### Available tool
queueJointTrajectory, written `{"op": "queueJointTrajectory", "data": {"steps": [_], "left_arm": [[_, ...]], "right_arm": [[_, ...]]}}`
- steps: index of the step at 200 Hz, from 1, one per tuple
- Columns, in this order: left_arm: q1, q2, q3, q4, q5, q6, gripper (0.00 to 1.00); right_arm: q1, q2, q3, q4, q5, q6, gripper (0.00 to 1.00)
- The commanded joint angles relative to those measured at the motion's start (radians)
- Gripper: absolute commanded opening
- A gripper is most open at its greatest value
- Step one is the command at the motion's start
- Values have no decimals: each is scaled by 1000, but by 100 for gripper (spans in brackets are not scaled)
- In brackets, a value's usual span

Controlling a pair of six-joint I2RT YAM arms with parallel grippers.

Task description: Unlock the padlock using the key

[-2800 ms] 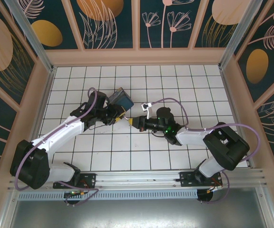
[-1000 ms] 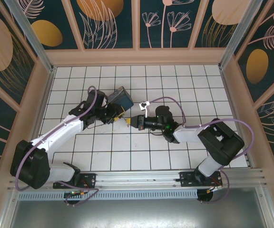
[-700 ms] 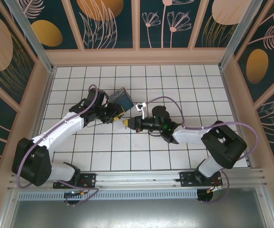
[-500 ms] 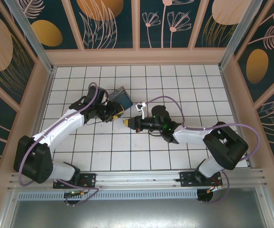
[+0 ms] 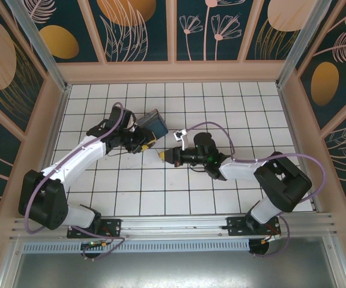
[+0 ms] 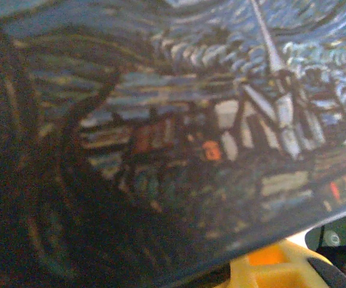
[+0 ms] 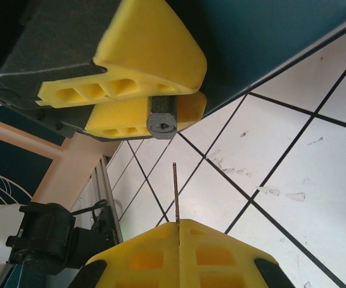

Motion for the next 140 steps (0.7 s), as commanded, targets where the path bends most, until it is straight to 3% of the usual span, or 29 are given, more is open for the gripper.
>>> {"op": "queueJointTrajectory", "data": {"steps": [1, 140], "left_arm": [[4, -1, 47, 16, 35, 45, 14], [6, -7, 49, -10, 5, 85, 14]], "right_arm": [[-3, 19, 36, 49, -32, 3, 0], [-5, 65, 81, 82, -51, 25, 0]]}}
